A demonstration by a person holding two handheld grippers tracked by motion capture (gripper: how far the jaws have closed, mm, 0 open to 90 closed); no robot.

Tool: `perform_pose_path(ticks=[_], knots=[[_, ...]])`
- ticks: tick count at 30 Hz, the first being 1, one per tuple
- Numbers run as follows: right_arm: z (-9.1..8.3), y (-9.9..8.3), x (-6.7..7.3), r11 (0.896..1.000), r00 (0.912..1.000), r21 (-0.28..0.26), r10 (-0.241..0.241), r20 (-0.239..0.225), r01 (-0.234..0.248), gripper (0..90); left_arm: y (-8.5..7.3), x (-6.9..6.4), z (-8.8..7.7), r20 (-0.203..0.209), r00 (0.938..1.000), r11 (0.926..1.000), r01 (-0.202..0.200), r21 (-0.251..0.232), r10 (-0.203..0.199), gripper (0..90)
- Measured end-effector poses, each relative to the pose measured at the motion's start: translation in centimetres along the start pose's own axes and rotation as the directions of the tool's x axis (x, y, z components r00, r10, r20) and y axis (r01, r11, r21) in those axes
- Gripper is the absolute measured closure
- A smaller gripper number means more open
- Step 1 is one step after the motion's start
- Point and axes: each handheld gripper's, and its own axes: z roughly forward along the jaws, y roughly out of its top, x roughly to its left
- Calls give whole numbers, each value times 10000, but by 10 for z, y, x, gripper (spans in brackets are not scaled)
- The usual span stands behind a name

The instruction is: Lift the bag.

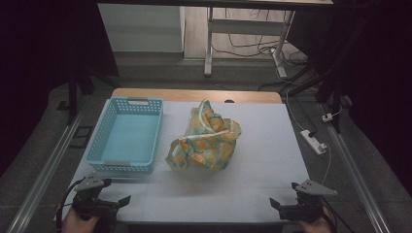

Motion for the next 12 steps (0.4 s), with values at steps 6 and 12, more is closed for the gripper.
perform_pose_path(ticks=[6,12], knots=[[-2,-4,-1,9994,9998,286,191,-37,-190,0,-2,-4,2,-444,9990,9977,2,683,28,0],[0,-3,-1,9987,9998,487,163,-66,-160,0,-2,-4,3,-507,9986,9961,213,859,-169,0]])
